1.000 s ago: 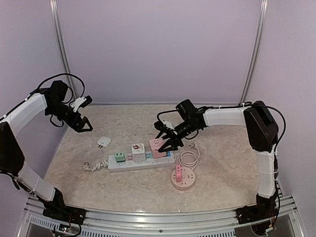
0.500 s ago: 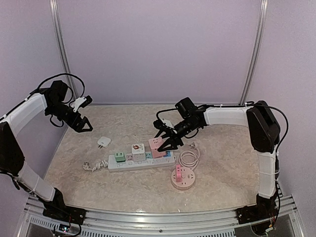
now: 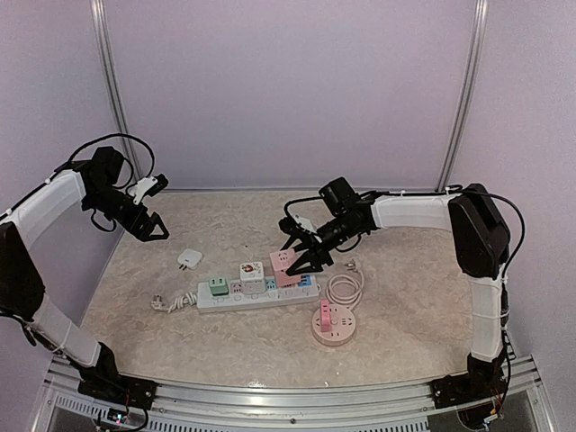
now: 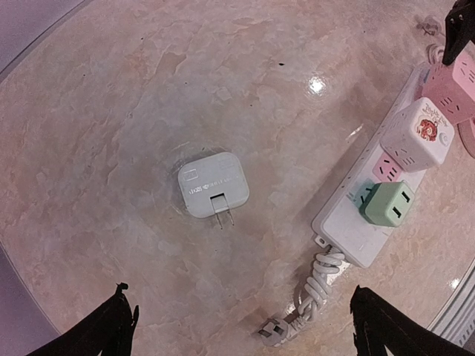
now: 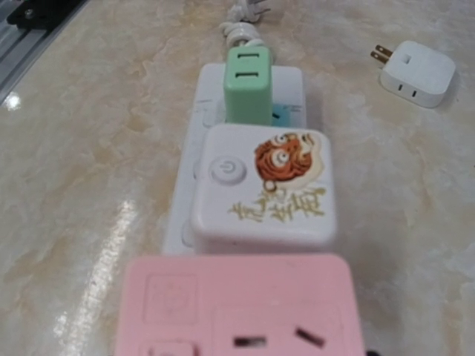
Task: Insert the plug
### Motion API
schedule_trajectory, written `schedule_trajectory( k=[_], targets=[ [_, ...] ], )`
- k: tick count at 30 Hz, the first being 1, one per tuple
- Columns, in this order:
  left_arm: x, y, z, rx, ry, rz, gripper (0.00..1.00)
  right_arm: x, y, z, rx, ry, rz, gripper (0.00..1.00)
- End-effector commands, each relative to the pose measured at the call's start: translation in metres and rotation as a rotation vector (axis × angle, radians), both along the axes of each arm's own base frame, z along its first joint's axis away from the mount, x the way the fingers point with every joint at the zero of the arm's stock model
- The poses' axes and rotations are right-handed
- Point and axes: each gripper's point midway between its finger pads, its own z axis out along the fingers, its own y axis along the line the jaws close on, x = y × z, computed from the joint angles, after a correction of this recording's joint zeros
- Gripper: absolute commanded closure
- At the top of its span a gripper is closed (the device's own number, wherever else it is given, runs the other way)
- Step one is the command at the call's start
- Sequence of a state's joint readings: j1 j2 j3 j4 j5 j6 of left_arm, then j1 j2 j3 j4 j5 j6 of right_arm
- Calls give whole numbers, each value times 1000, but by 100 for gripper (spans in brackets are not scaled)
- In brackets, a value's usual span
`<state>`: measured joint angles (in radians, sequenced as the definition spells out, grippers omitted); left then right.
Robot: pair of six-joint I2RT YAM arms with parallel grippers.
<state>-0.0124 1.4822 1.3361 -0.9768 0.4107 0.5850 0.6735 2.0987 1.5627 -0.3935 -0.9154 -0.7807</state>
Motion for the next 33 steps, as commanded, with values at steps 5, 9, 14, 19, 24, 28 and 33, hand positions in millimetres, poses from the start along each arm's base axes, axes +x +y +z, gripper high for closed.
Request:
schedule_trajectory(
  k=[5,9,14,19,24,28,33],
  targets=[
    [0,2,7,9,-11,-4,1,-5,7,-7,-9,30,23,100],
    [0,2,8,8,-10,-4,1,-4,8,-11,-10,35,24,100],
    [1,2,8,9,-7,-4,1,-2,8,-15,-20,35,16,100],
    [1,2,8,9,-6,-4,1,-2,6,-22,-43,31,12,100],
    [2,2,7,8,-2,-5,1,-3,4,-28,-63,27,28,100],
    [2,2,7,7,-1,-6,1,2,2,-34,-81,28,30,100],
    [2,3,7,9,0,-6,1,6,-1,-37,-92,27,20,100]
  ],
)
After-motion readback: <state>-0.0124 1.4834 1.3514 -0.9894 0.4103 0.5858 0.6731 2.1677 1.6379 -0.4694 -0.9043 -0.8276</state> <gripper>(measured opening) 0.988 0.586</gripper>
